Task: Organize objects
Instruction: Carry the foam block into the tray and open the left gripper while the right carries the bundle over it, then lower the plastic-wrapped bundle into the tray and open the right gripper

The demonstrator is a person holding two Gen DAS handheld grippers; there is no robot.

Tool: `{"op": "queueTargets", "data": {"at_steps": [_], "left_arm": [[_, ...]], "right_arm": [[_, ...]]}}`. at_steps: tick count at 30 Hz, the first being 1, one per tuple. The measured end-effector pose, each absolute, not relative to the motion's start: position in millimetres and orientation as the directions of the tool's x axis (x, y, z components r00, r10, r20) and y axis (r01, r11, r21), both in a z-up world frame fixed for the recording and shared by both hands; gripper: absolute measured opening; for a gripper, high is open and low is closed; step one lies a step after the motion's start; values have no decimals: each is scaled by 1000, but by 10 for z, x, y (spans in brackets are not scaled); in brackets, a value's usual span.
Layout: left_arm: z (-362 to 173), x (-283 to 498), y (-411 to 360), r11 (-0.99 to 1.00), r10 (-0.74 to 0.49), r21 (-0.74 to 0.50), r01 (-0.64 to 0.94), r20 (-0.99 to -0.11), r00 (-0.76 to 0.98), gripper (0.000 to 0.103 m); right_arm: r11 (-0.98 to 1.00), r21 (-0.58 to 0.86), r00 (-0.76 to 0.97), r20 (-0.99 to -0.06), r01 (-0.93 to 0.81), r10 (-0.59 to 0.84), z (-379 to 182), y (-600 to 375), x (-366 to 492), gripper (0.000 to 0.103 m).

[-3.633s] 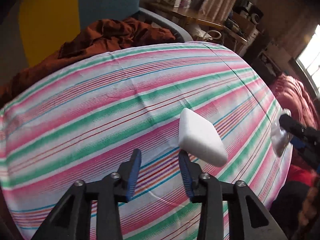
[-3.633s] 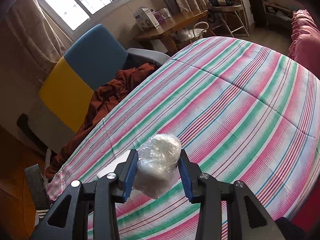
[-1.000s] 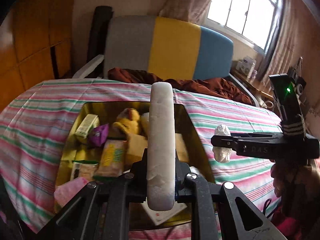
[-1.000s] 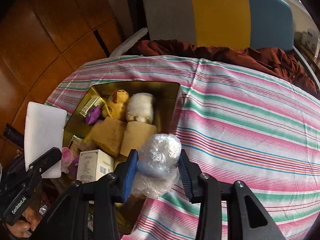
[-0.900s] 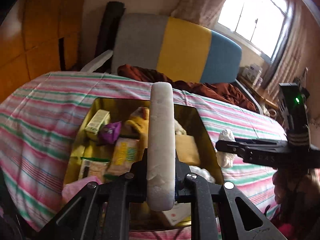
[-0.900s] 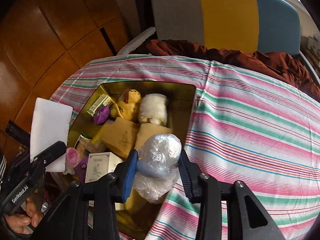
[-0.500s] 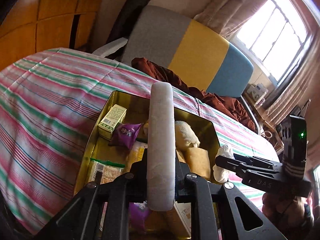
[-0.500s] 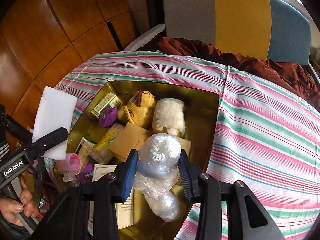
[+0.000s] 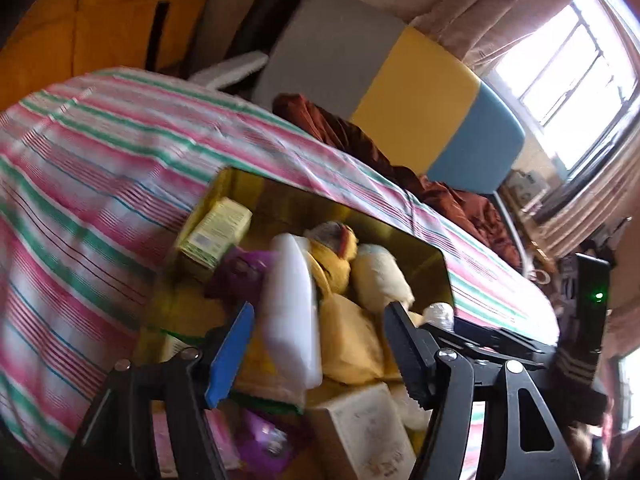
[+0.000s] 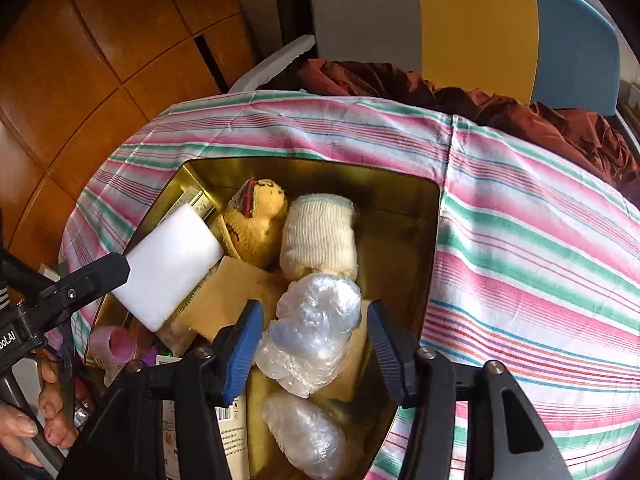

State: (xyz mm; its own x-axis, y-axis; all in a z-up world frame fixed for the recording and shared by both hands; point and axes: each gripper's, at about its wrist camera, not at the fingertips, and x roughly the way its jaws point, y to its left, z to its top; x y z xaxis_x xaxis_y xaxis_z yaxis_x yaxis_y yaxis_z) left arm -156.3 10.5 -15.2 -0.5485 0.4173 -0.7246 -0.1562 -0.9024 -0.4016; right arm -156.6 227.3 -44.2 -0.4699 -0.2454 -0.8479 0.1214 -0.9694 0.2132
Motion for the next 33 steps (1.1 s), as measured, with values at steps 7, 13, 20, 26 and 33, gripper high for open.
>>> {"op": "queueTargets", "data": {"at_steps": [7,13,20,26,33], "left_arm": [[-26,-1273,61,-964,263,-219,-150,-716,-647,90],[147,-934,-36,-982,186,-146,-119,-660,-727,103],[270,-575,-23,-996,93,-70,-64,-628,-773,103],[278,-330,41,-1000,20,-11,-16,-603,-797,103],[169,-215,18,-998,38,-65,5,-635,-771,103]], "right_arm": [[-978,166,-524,-826,126,-208,-281,2217,-1458,79],[-985,101,-595,-787,139,-165,-93,2078,-1196,80],[-997,42,-652,-754,65,-74,-68,2023,-752,80],[-999,37,-676,-736,3,-29,-115,2050,-400,80],[-1000,15,-676,-736,17,-22,-188,2002,-221,80]]}}
